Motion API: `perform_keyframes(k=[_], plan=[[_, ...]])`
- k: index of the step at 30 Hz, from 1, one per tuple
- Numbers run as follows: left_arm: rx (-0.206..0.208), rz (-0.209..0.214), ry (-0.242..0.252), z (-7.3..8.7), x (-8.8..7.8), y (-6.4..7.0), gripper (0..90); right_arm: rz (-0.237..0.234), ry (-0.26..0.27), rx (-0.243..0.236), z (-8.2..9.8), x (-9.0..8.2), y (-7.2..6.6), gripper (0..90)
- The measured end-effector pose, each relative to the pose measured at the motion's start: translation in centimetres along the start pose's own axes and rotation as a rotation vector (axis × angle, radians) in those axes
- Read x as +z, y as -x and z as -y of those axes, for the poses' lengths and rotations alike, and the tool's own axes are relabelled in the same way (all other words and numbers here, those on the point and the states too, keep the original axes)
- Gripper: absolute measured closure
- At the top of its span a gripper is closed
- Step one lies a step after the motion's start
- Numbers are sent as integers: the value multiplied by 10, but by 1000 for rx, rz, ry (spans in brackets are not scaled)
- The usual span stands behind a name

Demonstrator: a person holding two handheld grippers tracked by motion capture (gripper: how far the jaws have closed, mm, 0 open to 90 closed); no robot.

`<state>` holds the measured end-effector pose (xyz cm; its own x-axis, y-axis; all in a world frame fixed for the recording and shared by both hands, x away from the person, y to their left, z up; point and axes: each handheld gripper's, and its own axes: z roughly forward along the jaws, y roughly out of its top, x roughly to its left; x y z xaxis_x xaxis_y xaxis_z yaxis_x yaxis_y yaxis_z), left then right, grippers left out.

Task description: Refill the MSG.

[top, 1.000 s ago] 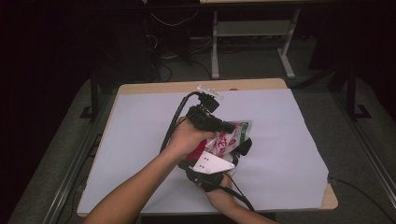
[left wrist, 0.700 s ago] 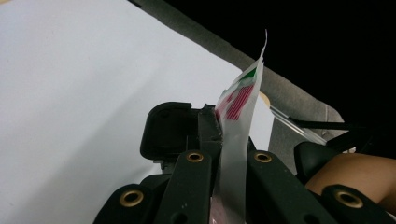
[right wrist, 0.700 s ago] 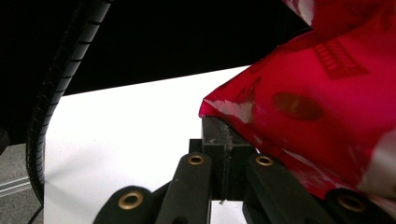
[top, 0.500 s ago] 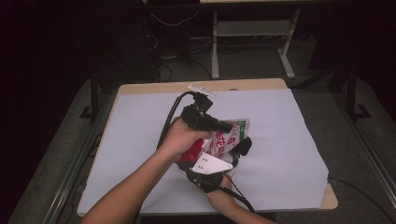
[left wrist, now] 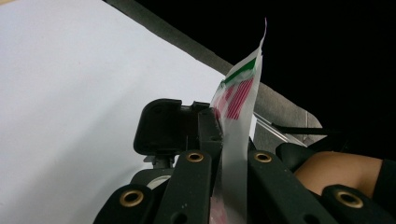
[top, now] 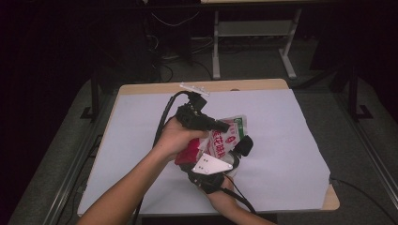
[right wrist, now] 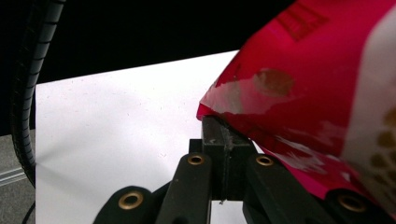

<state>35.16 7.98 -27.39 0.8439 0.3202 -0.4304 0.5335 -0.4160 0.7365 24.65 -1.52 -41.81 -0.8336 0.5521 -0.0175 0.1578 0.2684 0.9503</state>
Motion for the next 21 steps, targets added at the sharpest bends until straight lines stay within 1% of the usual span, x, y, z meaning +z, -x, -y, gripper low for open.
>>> perform_keyframes(k=[1,2,3,5,7,8,10,11,16,21], plan=[[0,0,0,0,0,0,898,0,0,0,0,0,0,900],[-9,3,5,1,-1,-1,898,2,-5,4,0,0,0,900],[-5,7,4,1,-3,-2,898,6,-11,1,1,1,0,900],[-13,18,16,3,-6,-4,898,7,-18,3,2,1,0,900],[-12,20,15,4,-8,-4,898,8,-20,1,2,1,0,900],[-14,21,22,5,-9,-5,898,11,-27,9,3,2,0,900],[-12,23,27,6,-12,-6,898,13,-29,10,3,2,1,900],[-18,30,37,7,-15,-7,898,18,-30,9,3,2,2,900],[-15,37,53,8,-20,-8,898,19,-35,14,4,1,2,900],[-7,35,60,10,-23,-10,898,17,-46,18,5,0,2,900]])
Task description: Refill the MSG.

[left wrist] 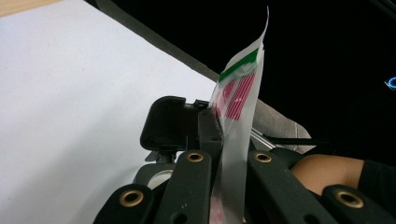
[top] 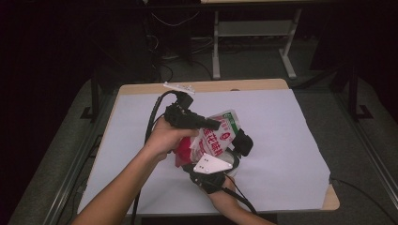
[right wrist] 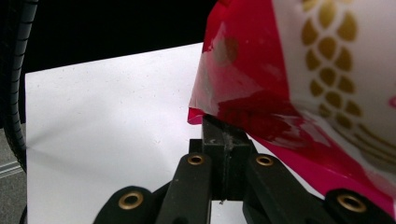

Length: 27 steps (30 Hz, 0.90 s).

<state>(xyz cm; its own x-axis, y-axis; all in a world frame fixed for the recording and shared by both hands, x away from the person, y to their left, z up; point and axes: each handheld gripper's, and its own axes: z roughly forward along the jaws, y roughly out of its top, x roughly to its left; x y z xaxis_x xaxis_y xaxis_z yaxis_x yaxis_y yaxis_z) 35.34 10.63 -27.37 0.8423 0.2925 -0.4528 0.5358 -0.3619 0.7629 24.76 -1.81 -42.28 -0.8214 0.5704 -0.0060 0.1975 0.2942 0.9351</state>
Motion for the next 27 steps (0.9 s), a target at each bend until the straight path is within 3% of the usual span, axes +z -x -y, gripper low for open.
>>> perform_keyframes(k=[11,21,27], plan=[[14,10,17,2,-7,0,898,12,-8,2,2,-4,0,900],[24,36,56,8,-25,1,898,31,-3,20,1,-8,1,900],[29,27,70,12,-31,1,899,36,-4,29,1,-12,2,900]])
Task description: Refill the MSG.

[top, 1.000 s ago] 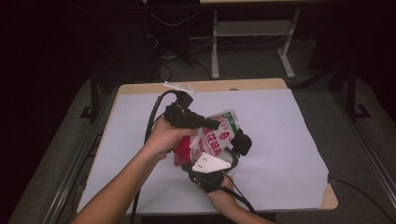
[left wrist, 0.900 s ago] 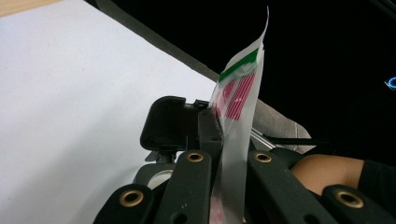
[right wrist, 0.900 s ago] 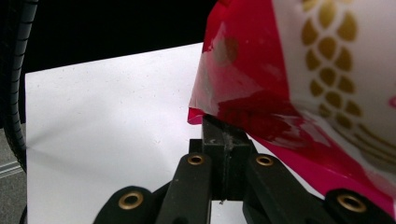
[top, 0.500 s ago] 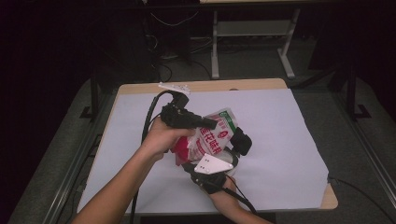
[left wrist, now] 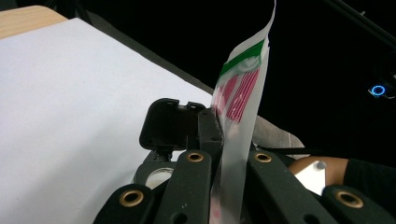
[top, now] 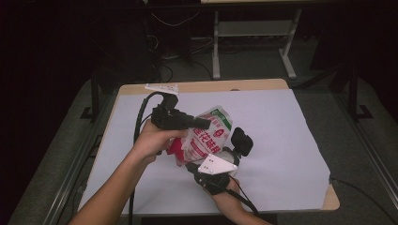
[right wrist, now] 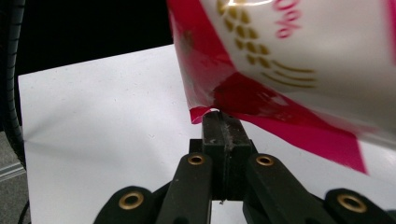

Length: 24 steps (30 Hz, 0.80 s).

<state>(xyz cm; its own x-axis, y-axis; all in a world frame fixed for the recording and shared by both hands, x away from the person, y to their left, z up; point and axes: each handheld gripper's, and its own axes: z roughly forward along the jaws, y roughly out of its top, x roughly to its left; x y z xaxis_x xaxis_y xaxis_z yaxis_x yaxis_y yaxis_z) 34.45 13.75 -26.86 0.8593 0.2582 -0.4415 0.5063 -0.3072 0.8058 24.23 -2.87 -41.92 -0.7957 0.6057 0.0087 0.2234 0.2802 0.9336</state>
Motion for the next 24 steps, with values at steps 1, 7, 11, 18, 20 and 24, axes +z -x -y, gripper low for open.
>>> perform_keyframes(k=[1,7,11,18,20,24], plan=[[5,-1,2,1,-1,-1,899,-1,-3,7,0,-1,0,900],[17,-18,32,7,-10,-6,898,-2,-16,10,1,-7,3,900],[8,-27,80,14,-18,-16,898,-34,-47,16,1,-12,5,900],[23,-52,101,18,-22,-28,898,-90,-67,4,1,-24,10,900],[38,-64,114,18,-23,-31,898,-95,-62,1,0,-30,13,900],[45,-83,141,18,-25,-39,898,-125,-47,3,-4,-40,20,900]])
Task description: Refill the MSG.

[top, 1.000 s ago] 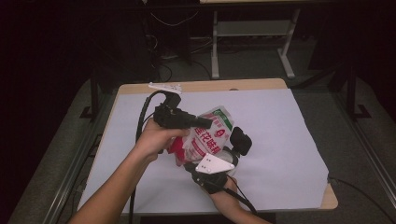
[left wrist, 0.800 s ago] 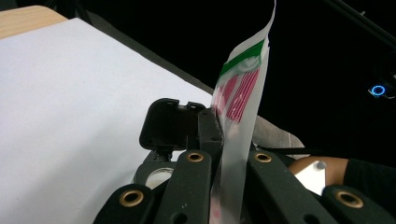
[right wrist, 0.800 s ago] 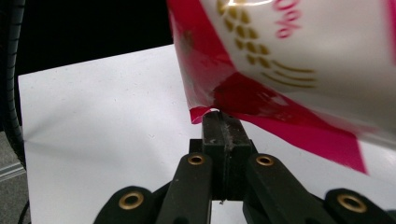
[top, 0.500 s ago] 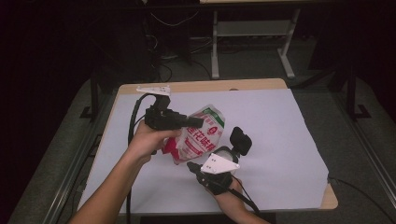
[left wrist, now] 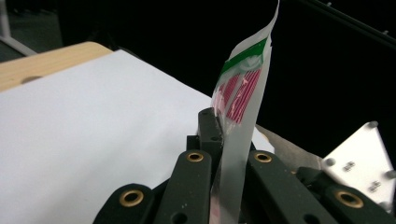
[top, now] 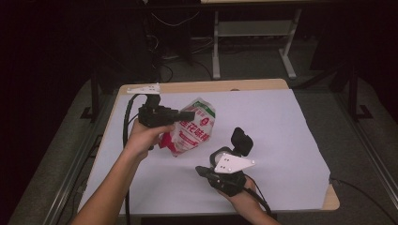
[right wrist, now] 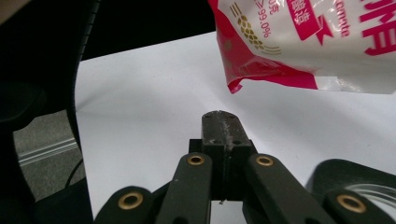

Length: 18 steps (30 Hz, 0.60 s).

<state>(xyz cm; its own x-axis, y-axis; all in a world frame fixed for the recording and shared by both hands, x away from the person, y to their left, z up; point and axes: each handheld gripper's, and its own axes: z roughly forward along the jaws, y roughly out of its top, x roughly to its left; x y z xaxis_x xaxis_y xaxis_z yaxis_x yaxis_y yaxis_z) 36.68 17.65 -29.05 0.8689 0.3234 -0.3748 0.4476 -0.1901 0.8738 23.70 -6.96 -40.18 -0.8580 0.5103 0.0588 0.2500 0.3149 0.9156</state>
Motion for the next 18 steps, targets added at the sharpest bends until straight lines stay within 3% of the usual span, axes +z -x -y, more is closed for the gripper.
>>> perform_keyframes(k=[6,10,18], plan=[[17,-29,14,1,-2,-8,898,-7,-3,-8,-1,-12,8,900],[34,-42,21,2,-2,-14,898,-14,7,-9,1,-30,20,900],[52,-74,37,7,3,-29,898,20,32,-10,12,-63,40,900]])
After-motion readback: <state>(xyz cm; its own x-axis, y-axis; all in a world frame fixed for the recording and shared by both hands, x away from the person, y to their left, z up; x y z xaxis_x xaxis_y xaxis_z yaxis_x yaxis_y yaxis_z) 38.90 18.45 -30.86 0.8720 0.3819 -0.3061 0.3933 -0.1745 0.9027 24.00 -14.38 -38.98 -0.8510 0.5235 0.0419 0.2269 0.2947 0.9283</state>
